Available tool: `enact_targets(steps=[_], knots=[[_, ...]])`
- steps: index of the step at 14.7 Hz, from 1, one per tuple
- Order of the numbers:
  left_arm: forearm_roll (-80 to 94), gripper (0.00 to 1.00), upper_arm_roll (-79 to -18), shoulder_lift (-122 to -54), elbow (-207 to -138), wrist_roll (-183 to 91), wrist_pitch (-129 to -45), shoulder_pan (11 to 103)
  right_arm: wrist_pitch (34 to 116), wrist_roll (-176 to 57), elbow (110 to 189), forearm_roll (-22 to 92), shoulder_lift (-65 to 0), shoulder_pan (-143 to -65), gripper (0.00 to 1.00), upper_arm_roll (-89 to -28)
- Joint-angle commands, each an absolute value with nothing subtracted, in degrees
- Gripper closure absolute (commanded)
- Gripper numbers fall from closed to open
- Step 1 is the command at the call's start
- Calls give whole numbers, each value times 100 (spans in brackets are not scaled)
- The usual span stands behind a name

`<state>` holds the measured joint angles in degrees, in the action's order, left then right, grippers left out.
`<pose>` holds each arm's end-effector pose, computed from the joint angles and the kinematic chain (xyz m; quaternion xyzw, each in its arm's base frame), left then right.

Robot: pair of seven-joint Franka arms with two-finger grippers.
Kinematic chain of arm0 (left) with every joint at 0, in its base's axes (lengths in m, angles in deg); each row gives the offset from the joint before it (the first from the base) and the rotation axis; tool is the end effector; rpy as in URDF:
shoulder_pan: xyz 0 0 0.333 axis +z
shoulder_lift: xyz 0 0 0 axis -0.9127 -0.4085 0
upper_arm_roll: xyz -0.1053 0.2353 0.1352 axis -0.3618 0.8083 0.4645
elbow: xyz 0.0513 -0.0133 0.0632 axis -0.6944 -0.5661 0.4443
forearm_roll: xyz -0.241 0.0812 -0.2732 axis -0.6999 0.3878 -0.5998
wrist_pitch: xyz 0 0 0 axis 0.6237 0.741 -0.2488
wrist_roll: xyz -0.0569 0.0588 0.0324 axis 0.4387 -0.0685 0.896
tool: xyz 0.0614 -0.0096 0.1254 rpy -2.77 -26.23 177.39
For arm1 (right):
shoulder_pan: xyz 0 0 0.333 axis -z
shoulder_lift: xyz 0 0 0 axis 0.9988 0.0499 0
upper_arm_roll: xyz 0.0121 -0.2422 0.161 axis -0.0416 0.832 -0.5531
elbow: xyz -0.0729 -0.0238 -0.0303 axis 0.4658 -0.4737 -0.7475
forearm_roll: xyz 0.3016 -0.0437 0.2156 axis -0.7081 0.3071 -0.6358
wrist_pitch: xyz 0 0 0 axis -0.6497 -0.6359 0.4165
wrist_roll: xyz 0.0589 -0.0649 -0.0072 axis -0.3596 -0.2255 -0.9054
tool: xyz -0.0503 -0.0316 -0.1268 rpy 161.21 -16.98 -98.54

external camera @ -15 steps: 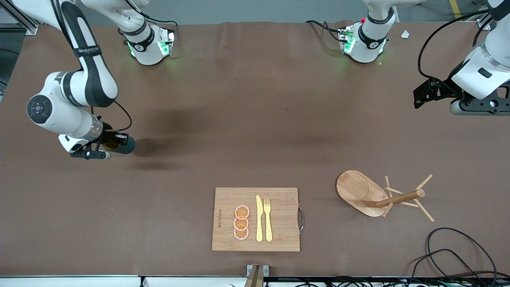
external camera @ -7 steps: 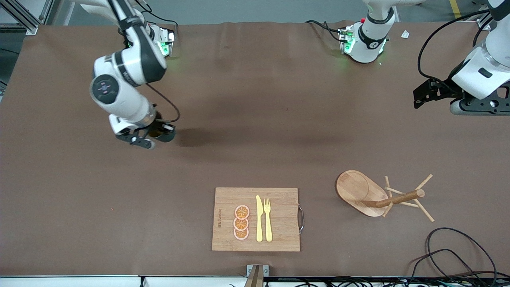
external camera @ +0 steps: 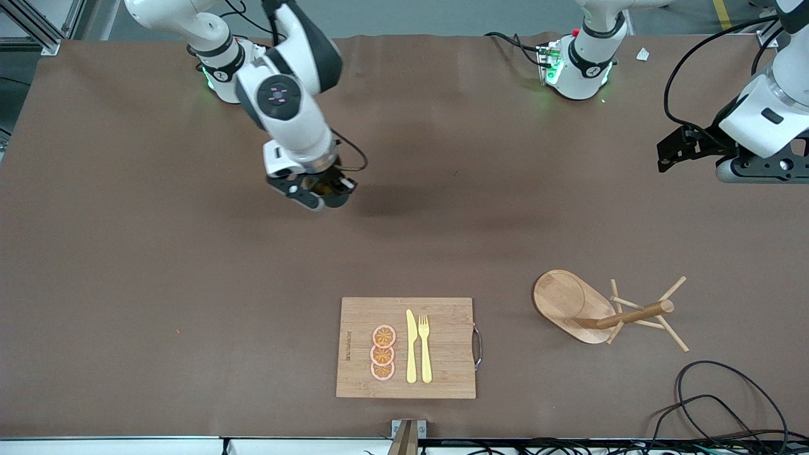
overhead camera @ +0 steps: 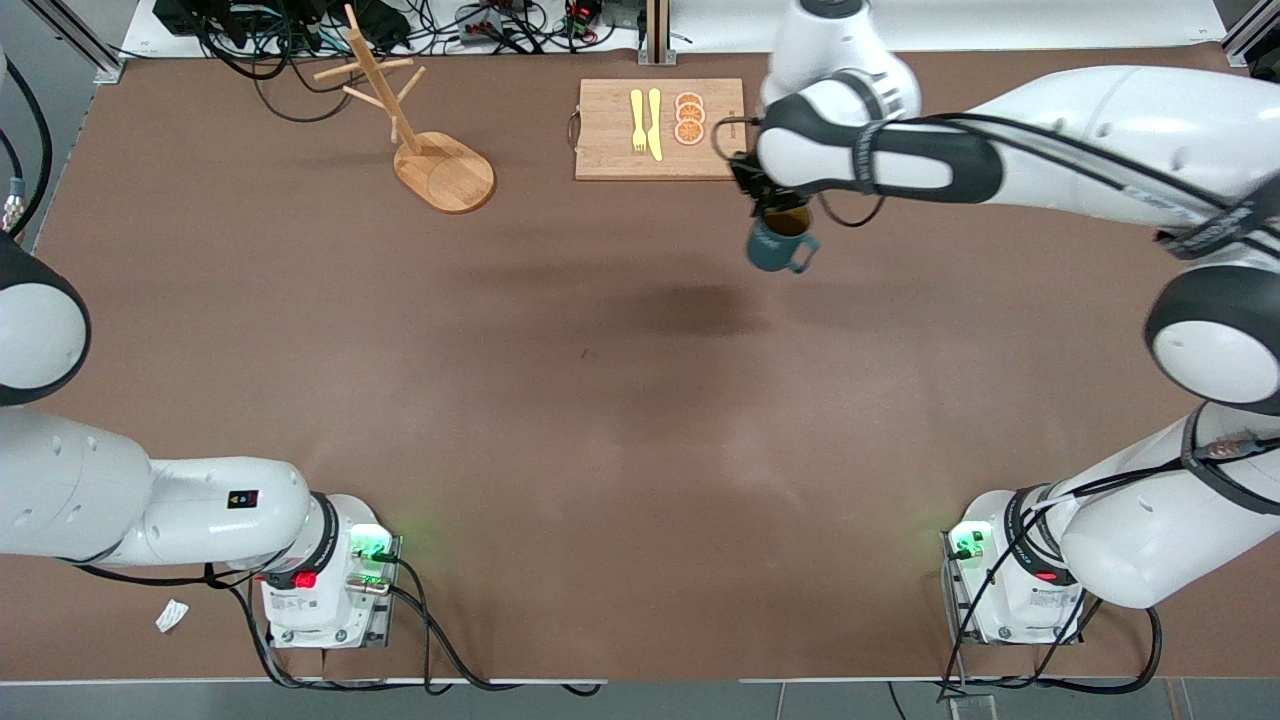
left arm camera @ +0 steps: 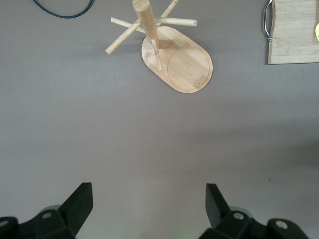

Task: Pass cup and hang on rack
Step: 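Carry the teal mug with the right gripper toward the table middle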

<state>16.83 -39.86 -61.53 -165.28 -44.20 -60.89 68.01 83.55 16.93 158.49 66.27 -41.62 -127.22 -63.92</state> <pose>0.5256 -0.0679 0.5584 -0.9995 0.0273 0.0069 0.0126 0.4508 0.3894 0.3274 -0.9545 0.2953 0.0278 0.0310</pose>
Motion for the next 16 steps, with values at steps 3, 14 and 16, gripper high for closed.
enact_targets(steps=[3, 14, 16], knots=[[1623, 0, -3996, -6250, -16387, -4337, -6005, 6826, 8252, 3061, 14215, 6650, -2770, -13433, 100, -6309], [1641, 0, -3970, -6250, -16378, -4329, -6005, 6861, 8322, 4767, 13360, 6721, -1723, -13451, 100, -6265], [1632, 0, -3952, -6250, -16378, -4329, -6005, 6861, 8287, 4995, 13028, 6764, -1477, -13504, 100, -6257]])
